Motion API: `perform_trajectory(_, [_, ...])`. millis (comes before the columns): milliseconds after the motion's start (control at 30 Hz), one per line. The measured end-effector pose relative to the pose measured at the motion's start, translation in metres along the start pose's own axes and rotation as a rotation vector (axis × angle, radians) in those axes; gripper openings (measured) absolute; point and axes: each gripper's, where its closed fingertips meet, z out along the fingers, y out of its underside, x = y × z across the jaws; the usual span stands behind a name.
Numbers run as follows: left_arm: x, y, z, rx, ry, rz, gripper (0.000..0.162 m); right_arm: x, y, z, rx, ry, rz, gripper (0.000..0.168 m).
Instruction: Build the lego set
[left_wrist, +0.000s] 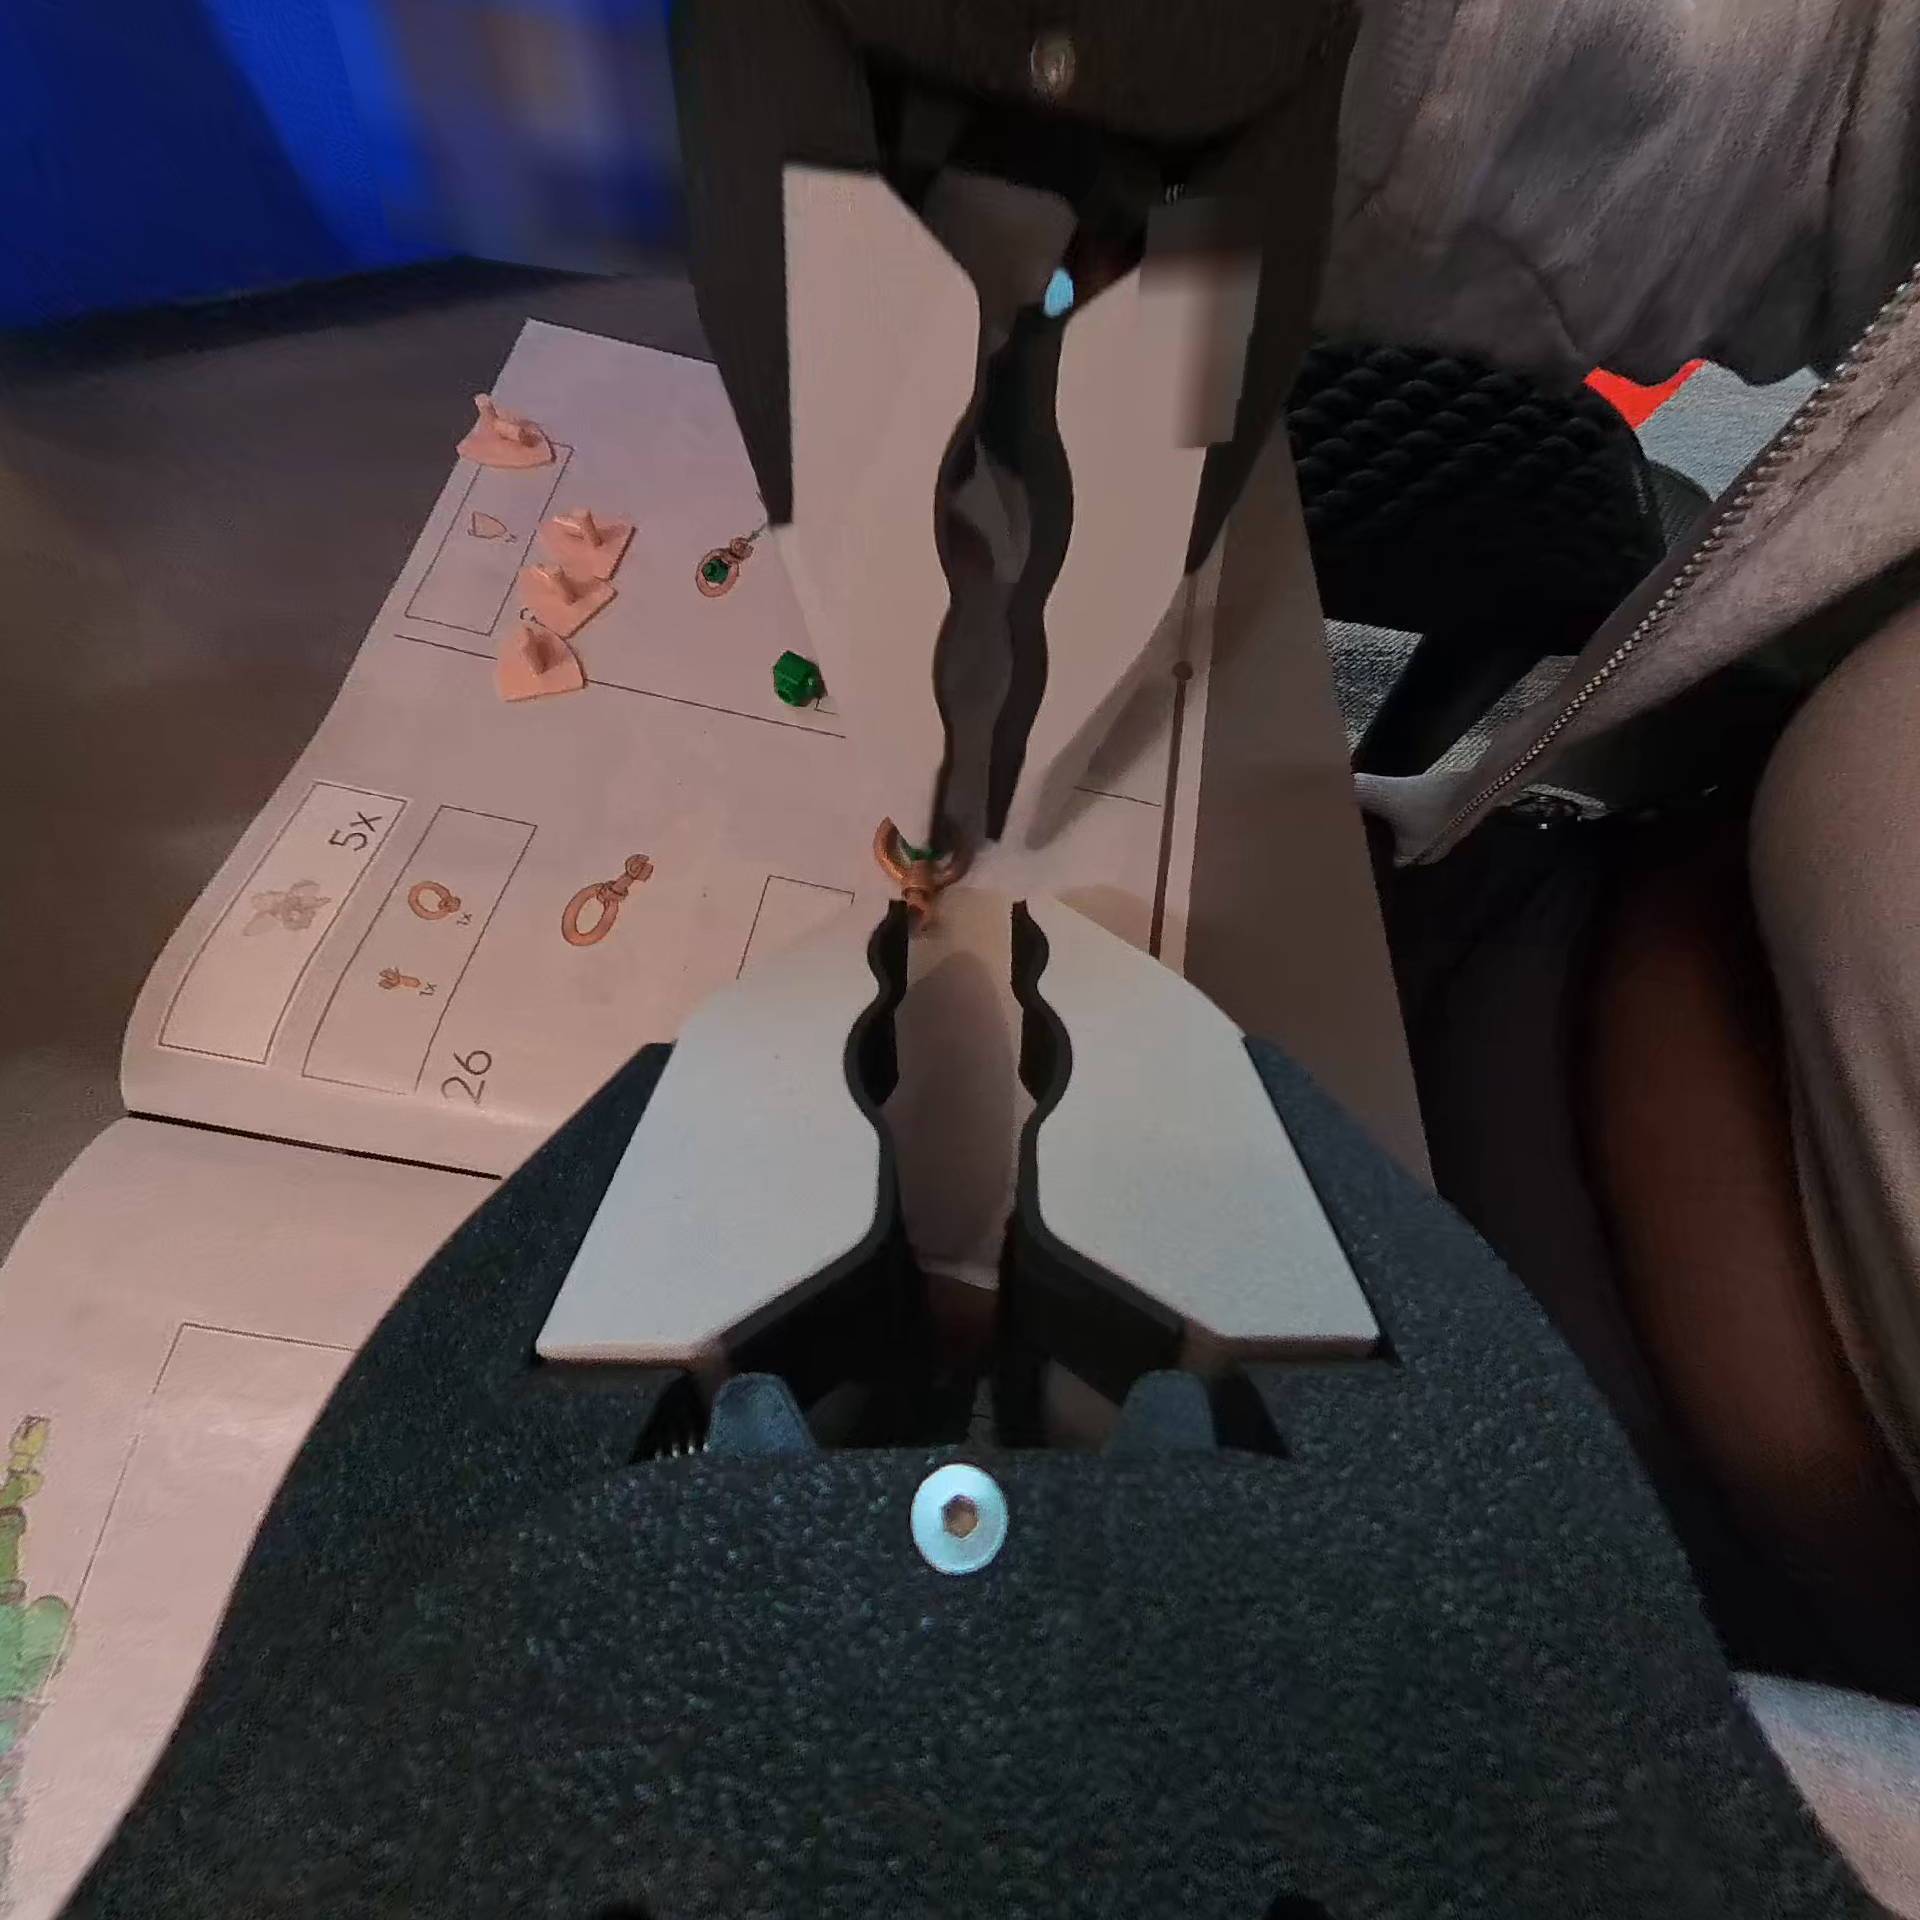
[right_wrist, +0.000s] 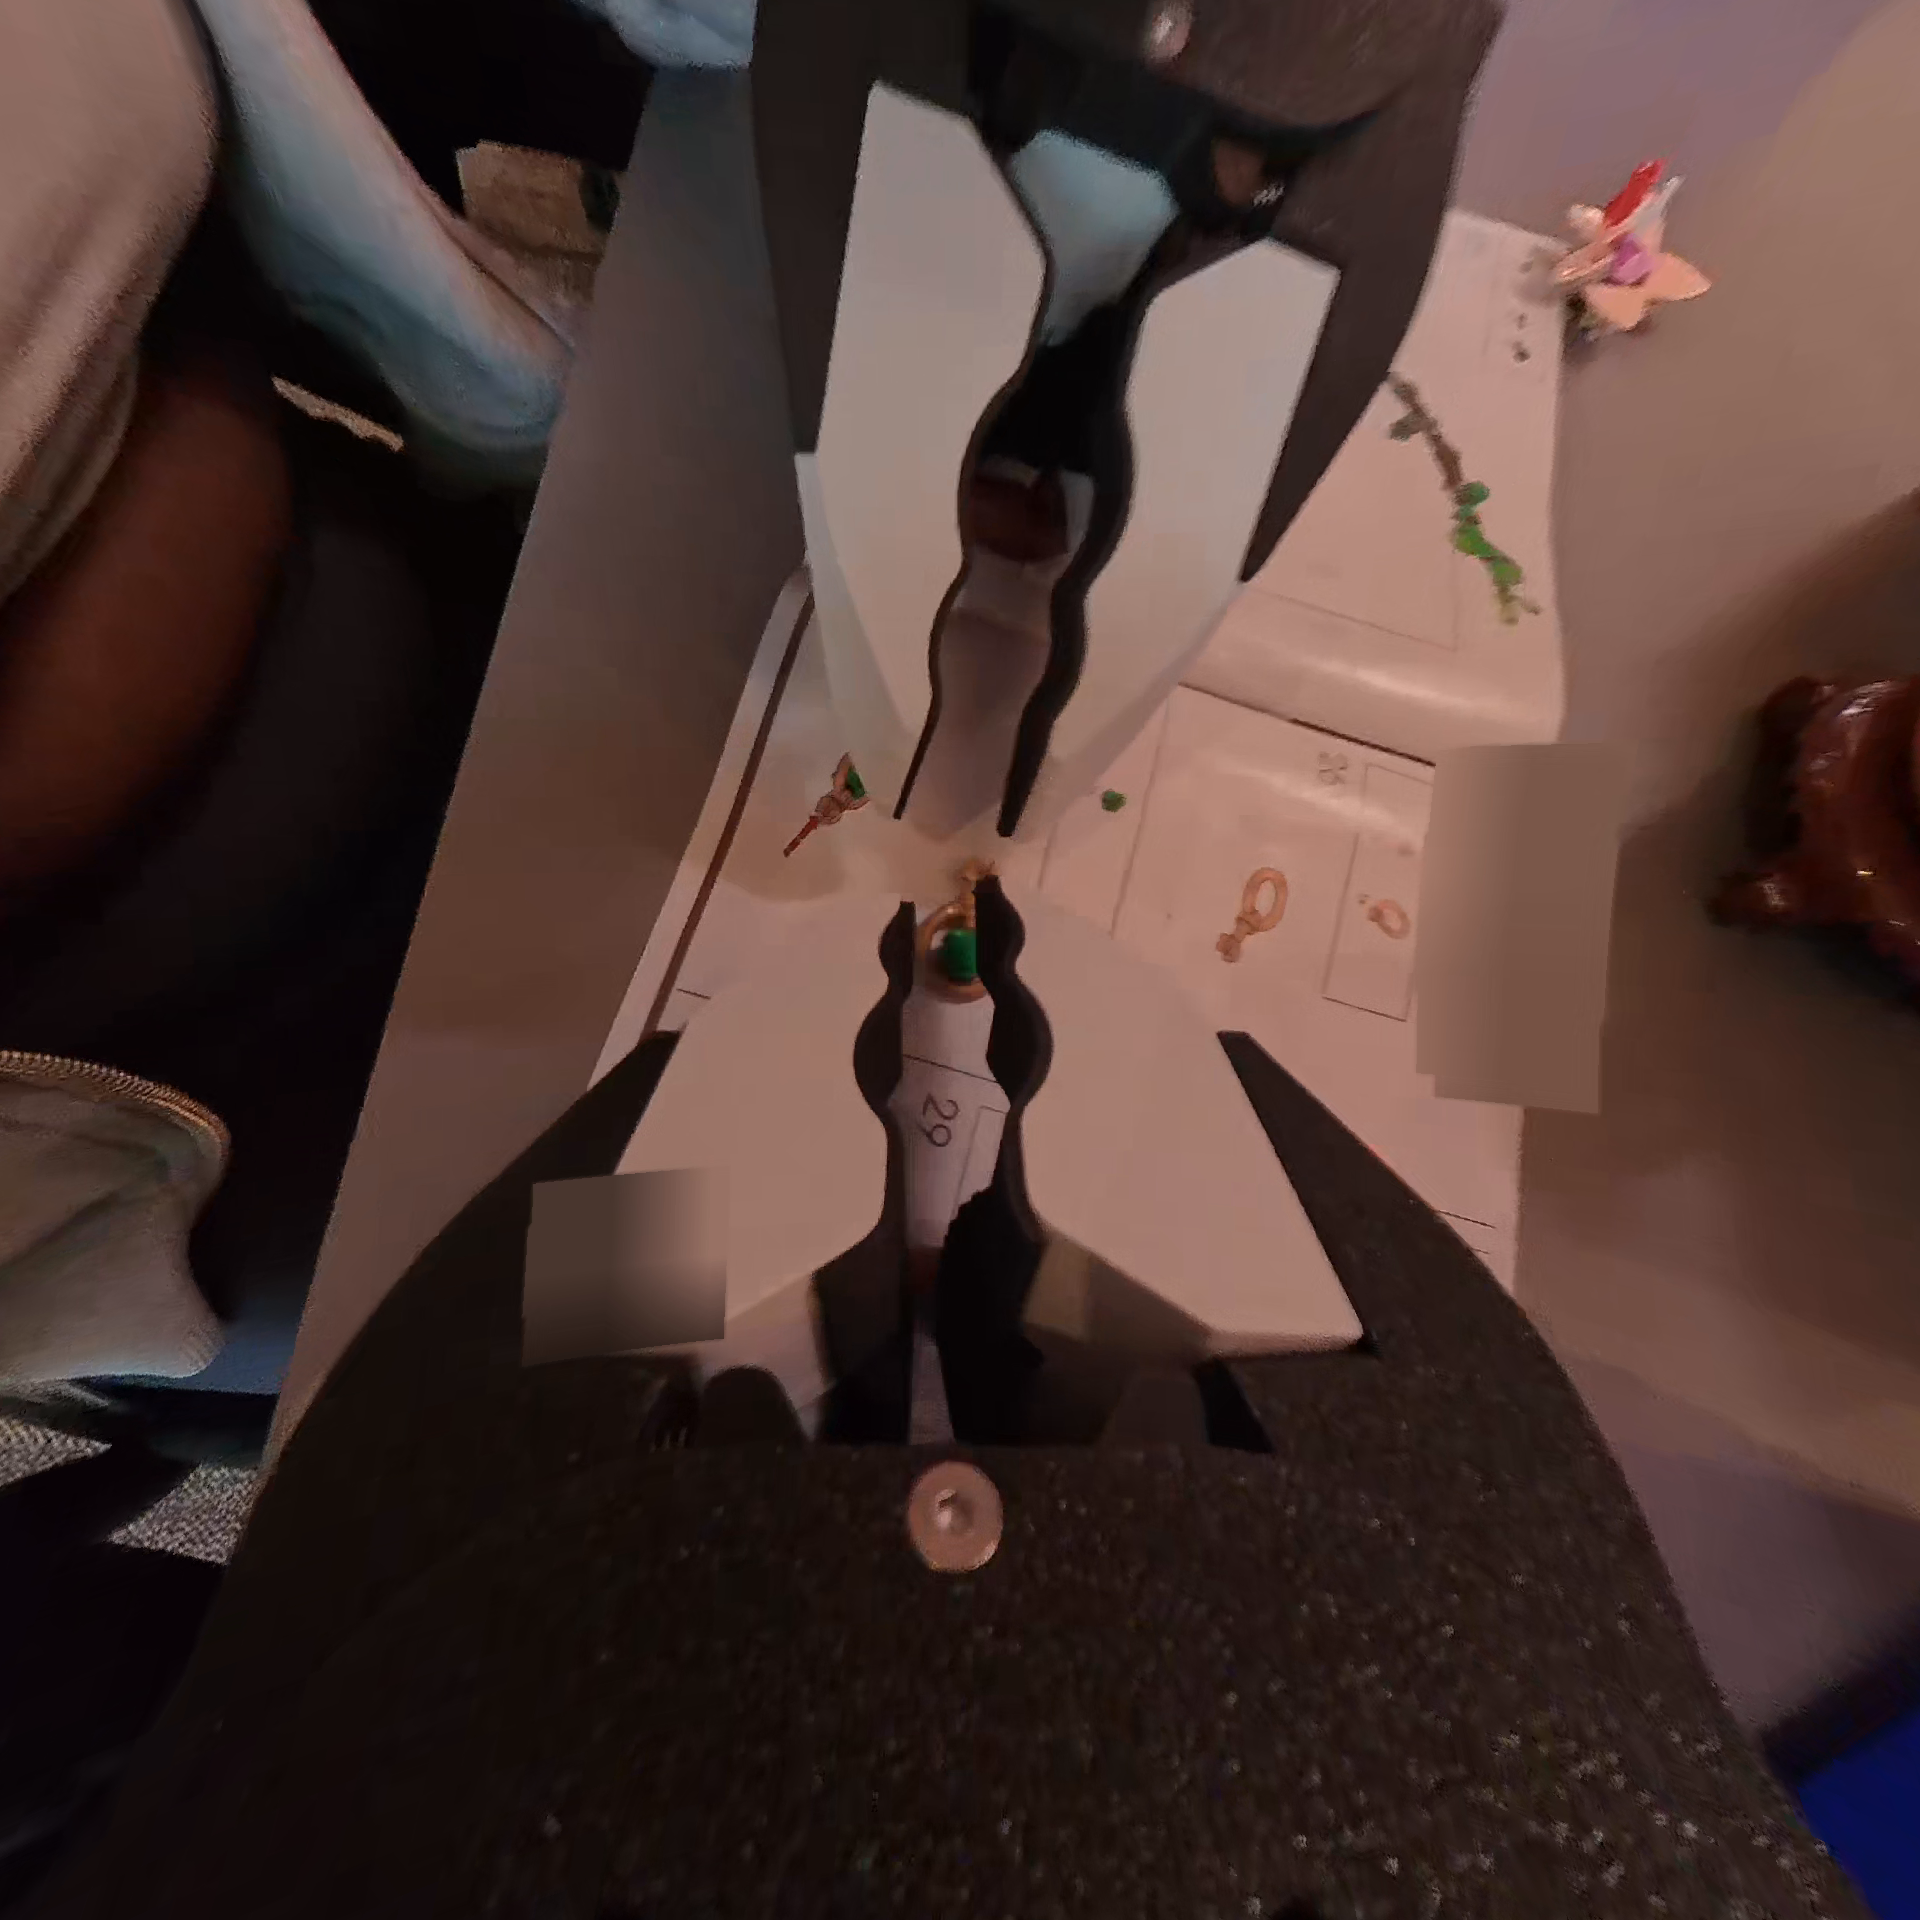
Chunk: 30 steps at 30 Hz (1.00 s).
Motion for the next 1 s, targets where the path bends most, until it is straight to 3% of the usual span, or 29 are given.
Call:
perform_trajectory(500, [-0.002,0.009,0.008,-0.075,-0.005,-0.052,0.011,0.004,0.013,0.001,-0.048,-0.067,0.034,0.007])
perform_trajectory(1000, [-0.002,0.008,0.008,-0.069,-0.034,-0.037,0.01,0.005,0.014,0.002,-0.192,0.212,0.46,0.006])
